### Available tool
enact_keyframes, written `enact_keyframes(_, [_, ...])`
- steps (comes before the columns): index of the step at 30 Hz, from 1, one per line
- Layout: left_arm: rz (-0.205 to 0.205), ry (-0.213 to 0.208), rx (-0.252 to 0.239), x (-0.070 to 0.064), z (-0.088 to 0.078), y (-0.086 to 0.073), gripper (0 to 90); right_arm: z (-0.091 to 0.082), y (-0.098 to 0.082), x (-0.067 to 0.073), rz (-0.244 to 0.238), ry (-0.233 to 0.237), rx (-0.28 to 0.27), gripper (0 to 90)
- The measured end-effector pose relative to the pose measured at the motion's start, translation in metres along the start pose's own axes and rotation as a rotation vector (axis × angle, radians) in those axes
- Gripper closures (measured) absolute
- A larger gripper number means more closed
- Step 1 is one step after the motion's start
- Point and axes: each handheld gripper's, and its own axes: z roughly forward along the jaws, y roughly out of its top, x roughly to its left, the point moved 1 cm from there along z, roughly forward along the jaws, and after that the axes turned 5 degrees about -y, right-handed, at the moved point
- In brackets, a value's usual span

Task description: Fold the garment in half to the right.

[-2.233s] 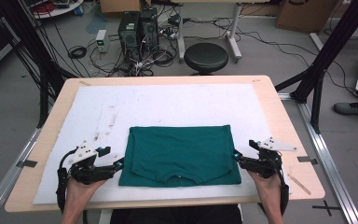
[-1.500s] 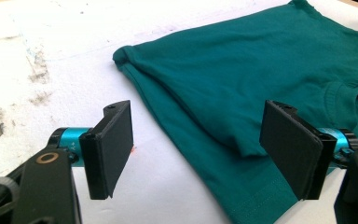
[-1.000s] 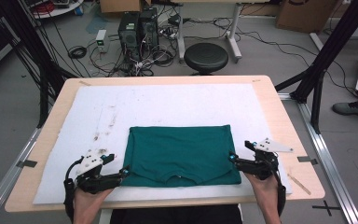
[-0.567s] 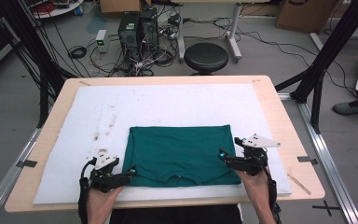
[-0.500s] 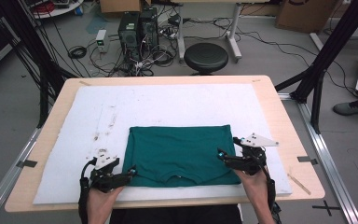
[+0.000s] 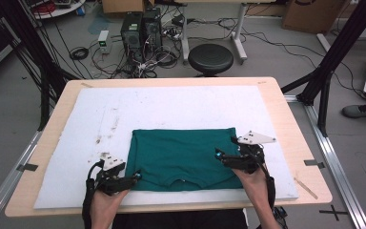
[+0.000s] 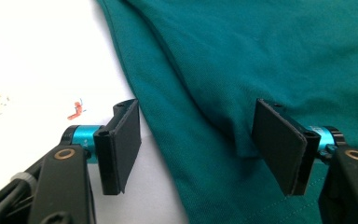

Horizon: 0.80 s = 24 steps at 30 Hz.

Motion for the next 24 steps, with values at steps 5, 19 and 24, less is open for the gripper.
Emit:
enact_keyframes(5, [0.015,-0.009,0.001,0.000,-0.002,-0.001,36.1,0.008,0.011,0.005,-0.025,0.032,0.013,24.0])
enact_keyframes(19, [0.054,-0.082,-0.013,-0.002,-0.004,-0.004,62.8,0.040,0.041,0.029,-0.084,0.084,0.044,24.0])
enact_keyframes(24, [0.059,-0.122,-0.015,-0.002,-0.004,-0.005,73.9,0.051,0.050,0.036,-0.085,0.114,0.053,24.1])
